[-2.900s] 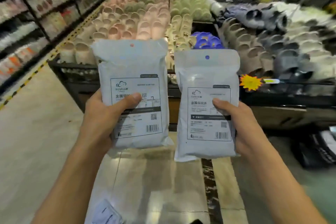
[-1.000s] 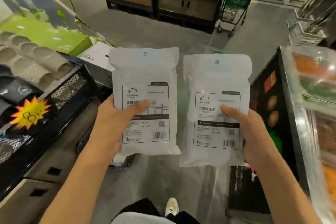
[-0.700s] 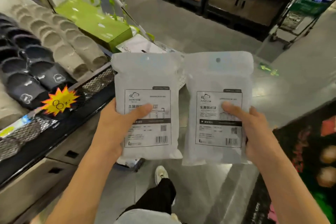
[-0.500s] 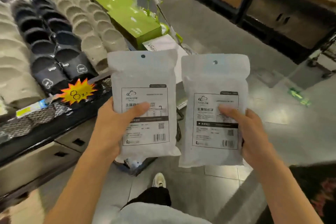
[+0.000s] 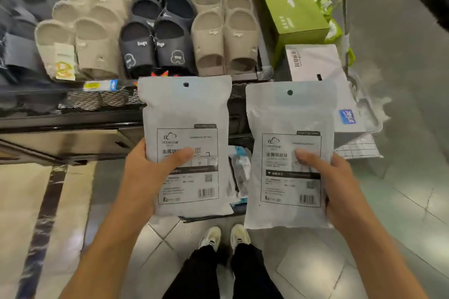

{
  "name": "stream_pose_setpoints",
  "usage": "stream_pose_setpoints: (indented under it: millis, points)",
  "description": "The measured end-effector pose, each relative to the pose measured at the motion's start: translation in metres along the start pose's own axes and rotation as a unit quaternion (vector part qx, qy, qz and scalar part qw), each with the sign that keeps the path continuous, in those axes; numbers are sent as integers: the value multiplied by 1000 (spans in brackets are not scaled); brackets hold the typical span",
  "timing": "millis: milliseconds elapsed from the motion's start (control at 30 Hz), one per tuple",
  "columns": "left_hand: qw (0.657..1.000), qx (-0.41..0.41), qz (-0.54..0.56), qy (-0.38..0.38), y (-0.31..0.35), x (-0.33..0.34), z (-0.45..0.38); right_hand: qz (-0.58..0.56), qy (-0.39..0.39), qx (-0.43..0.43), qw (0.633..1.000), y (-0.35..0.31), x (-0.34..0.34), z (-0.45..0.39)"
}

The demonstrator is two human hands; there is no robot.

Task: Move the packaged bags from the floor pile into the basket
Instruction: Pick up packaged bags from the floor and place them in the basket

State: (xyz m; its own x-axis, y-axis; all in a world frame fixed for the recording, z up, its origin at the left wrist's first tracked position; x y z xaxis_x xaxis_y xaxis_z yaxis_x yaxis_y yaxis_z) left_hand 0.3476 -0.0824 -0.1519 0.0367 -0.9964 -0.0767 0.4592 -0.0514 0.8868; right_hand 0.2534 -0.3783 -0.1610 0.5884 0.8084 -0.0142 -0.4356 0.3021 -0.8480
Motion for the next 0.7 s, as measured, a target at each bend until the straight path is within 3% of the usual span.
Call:
stream_pose_setpoints:
  millis: [300, 700]
  points:
    - [994, -72, -10, 82, -117, 14, -66, 67, -55, 48, 995, 86, 33, -115]
    - [990, -85, -37, 104, -252, 3, -167, 121, -56, 76, 988, 226, 71, -215]
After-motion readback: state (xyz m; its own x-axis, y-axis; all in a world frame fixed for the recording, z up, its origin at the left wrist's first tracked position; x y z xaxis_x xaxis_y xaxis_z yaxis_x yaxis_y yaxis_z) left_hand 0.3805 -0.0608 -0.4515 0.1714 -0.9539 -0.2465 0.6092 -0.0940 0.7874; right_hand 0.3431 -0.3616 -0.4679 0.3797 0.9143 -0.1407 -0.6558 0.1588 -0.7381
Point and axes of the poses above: each hand's wrist, its own z-axis away from the middle knuckle, its own x-axis out of the palm, y = z × x, the point moved 4 cm from there along -z, towards the middle knuckle, and after that the axes turned 4 degrees about y, right-handed, at the moved point
